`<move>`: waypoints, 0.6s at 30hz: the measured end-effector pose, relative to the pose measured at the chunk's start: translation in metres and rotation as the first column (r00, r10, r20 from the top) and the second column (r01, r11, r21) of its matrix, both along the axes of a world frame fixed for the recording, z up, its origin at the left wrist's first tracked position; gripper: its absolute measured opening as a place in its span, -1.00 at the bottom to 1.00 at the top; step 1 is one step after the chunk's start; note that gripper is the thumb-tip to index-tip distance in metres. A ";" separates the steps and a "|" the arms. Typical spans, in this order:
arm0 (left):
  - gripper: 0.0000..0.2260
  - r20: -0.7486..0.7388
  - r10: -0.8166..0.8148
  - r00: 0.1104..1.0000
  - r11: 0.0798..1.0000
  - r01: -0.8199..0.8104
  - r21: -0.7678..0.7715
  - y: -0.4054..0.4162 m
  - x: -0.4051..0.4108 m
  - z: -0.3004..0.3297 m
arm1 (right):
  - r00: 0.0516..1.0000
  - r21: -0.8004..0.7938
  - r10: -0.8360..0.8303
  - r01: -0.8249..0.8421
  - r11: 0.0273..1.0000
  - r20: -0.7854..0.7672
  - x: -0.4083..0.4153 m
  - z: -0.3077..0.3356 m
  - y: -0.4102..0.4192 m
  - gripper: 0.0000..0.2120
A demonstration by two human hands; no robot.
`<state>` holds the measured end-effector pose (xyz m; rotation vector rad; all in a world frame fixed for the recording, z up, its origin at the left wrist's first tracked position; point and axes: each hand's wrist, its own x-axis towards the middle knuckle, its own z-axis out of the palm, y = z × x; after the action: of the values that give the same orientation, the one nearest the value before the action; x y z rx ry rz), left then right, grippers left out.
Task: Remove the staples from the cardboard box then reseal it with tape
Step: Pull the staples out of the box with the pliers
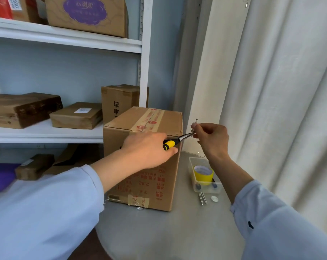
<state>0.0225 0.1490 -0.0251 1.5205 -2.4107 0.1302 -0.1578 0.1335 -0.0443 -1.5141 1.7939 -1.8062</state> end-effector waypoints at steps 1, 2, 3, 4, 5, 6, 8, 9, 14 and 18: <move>-0.59 -0.049 -0.018 0.999 0.990 0.024 0.137 0.000 -0.006 -0.002 | 0.999 -0.003 -0.014 0.014 1.000 0.039 -0.003 -0.002 0.002 -0.76; -0.59 -0.124 -0.034 0.992 0.961 0.067 0.270 -0.001 -0.011 -0.005 | 0.997 0.003 -0.025 0.025 1.000 0.069 -0.007 -0.004 0.003 -0.77; -0.60 -0.208 -0.039 0.977 0.917 0.118 0.381 -0.001 -0.017 -0.009 | 0.995 0.012 -0.032 0.031 0.999 0.094 -0.012 -0.008 0.004 -0.78; -0.60 -0.280 -0.029 0.960 0.872 0.161 0.462 0.000 -0.022 -0.013 | 0.992 0.031 -0.041 0.038 0.999 0.115 -0.017 -0.013 0.004 -0.79; -0.61 -0.331 -0.013 0.944 0.832 0.194 0.520 0.000 -0.027 -0.019 | 0.990 0.059 -0.053 0.046 0.997 0.129 -0.022 -0.020 0.004 -0.80; -0.60 -0.367 0.009 0.930 0.797 0.215 0.565 0.000 -0.032 -0.026 | 0.989 0.100 -0.068 0.055 0.993 0.130 -0.028 -0.029 0.005 -0.80; -0.59 -0.416 0.060 0.907 0.737 0.241 0.631 -0.002 -0.040 -0.039 | 0.989 0.195 -0.087 0.062 0.979 0.122 -0.039 -0.047 0.005 -0.85; -0.58 -0.432 0.085 0.898 0.708 0.251 0.661 -0.005 -0.044 -0.046 | 0.991 0.255 -0.092 0.064 0.965 0.100 -0.044 -0.057 0.007 -0.87; -0.59 -0.422 0.127 0.898 0.655 0.244 0.716 -0.014 -0.051 -0.067 | 0.996 0.583 -0.085 0.047 0.811 0.037 -0.073 -0.121 0.011 -0.78; -0.63 -0.406 0.125 0.905 0.635 0.241 0.734 -0.017 -0.055 -0.077 | 0.995 0.734 -0.090 0.027 0.679 0.047 -0.082 -0.168 0.013 -0.91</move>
<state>-0.0328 0.1316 -0.1018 1.5121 -2.2099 -1.2978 -0.2401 0.1467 -0.2128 -1.0320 2.1548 -0.9016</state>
